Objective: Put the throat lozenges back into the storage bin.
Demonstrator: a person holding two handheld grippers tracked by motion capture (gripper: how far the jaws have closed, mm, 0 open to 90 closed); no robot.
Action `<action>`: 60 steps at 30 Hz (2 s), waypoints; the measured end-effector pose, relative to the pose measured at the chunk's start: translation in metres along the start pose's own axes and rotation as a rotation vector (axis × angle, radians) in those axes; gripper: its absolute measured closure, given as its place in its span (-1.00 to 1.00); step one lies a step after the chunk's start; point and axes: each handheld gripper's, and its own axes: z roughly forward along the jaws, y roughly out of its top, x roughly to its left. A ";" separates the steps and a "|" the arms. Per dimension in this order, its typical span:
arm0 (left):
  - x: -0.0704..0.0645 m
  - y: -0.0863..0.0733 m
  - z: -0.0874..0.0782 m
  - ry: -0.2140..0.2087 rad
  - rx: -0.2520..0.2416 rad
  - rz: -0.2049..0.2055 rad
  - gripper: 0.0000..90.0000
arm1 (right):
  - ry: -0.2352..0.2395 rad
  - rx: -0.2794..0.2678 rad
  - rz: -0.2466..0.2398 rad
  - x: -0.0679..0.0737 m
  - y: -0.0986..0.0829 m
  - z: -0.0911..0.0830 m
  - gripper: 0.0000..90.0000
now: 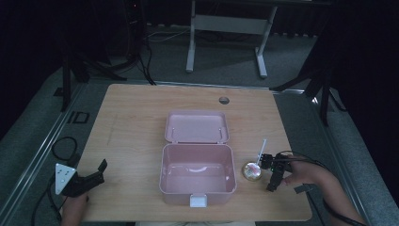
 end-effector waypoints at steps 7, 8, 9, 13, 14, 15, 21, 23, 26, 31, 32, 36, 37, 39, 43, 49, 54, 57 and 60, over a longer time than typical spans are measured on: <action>0.000 0.000 0.000 -0.001 -0.003 -0.001 -0.99 | -0.027 -0.014 -0.024 -0.002 0.021 0.003 -0.66; 0.000 0.000 0.000 -0.001 -0.003 -0.001 -0.99 | -0.033 -0.017 -0.030 -0.003 0.023 0.003 -0.66; 0.000 0.000 0.000 -0.001 -0.003 -0.001 -0.99 | -0.036 -0.018 -0.032 -0.003 0.025 0.003 -0.66; 0.000 0.000 0.000 -0.002 -0.003 -0.002 -0.99 | -0.038 -0.018 -0.038 -0.004 0.034 0.005 -0.66; 0.000 0.000 0.000 -0.002 -0.003 -0.002 -0.99 | -0.039 -0.015 -0.038 -0.004 0.037 0.005 -0.66; 0.000 0.000 0.000 -0.002 -0.003 -0.002 -0.99 | -0.043 -0.019 -0.044 -0.004 0.038 0.006 -0.66; 0.000 0.000 0.000 -0.004 -0.003 -0.003 -0.99 | -0.029 -0.022 -0.062 -0.005 0.052 0.007 -0.62; 0.000 0.000 -0.001 -0.005 -0.003 -0.003 -0.99 | -0.025 -0.013 -0.077 -0.004 0.057 0.007 -0.57; 0.001 0.000 -0.001 -0.006 -0.003 -0.004 -0.99 | -0.020 0.002 -0.089 -0.004 0.060 0.005 -0.56; 0.001 0.000 0.000 -0.006 -0.001 -0.004 -0.99 | -0.012 -0.006 -0.094 -0.001 0.058 -0.006 -0.55; 0.001 0.000 0.000 -0.007 -0.001 -0.003 -0.99 | -0.008 -0.009 -0.094 -0.001 0.058 -0.010 -0.55; 0.001 0.000 0.000 -0.007 -0.002 -0.004 -0.99 | -0.008 -0.009 -0.090 0.003 0.054 -0.026 -0.55; 0.001 0.000 0.000 -0.006 -0.002 -0.004 -0.99 | -0.011 -0.011 -0.087 0.004 0.053 -0.031 -0.55; 0.001 0.000 0.000 -0.007 -0.002 -0.005 -0.99 | -0.012 -0.020 -0.087 0.006 0.052 -0.041 -0.55; 0.001 0.000 0.000 -0.006 0.000 -0.006 -0.99 | -0.028 -0.028 -0.117 0.013 0.051 -0.061 -0.55; 0.001 0.000 0.000 -0.006 0.001 -0.006 -0.99 | -0.046 -0.046 -0.138 0.024 0.051 -0.095 -0.55; 0.001 0.000 0.000 -0.004 0.001 -0.007 -0.99 | -0.086 -0.092 -0.139 0.032 0.045 -0.131 -0.55; 0.001 0.000 0.000 -0.003 0.001 -0.010 -0.99 | -0.106 -0.120 -0.138 0.036 0.040 -0.151 -0.55; 0.001 0.000 0.000 -0.002 0.002 -0.011 -0.99 | -0.110 -0.130 -0.137 0.038 0.038 -0.160 -0.55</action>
